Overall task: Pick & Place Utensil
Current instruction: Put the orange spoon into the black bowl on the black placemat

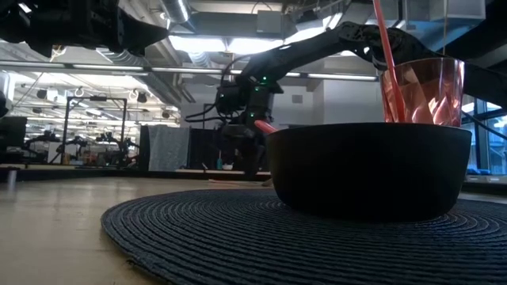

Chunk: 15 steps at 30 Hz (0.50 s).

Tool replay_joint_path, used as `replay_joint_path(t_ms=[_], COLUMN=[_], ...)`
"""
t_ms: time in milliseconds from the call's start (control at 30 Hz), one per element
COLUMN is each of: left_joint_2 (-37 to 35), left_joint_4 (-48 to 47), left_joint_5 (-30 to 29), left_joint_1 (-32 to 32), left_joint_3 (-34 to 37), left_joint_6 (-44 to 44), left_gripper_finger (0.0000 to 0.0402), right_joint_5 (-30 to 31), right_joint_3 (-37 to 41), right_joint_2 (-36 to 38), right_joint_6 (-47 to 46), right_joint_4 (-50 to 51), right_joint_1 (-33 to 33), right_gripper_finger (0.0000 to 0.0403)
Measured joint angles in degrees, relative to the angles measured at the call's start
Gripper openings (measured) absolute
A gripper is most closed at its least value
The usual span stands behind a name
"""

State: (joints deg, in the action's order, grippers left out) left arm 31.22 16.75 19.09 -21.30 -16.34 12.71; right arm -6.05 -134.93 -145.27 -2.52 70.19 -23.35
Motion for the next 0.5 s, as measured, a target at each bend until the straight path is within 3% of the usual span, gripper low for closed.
replay_joint_path(t_ms=[300, 500], left_joint_2=[0.0, 0.0], left_joint_4=[-0.3, -0.3], left_joint_5=[0.0, 0.0], left_joint_1=[0.0, 0.0], left_joint_3=[0.0, 0.0], left_joint_6=[0.0, 0.0], left_gripper_finger=[0.0008, 0.0005], right_joint_5=[4.7, 5.0], right_joint_3=[0.3, 0.4], right_joint_2=[0.1, 0.0], right_joint_6=[0.7, 1.5], right_joint_4=[1.2, 1.1], right_joint_1=[0.0, 0.0], right_gripper_finger=[0.0126, 0.0138])
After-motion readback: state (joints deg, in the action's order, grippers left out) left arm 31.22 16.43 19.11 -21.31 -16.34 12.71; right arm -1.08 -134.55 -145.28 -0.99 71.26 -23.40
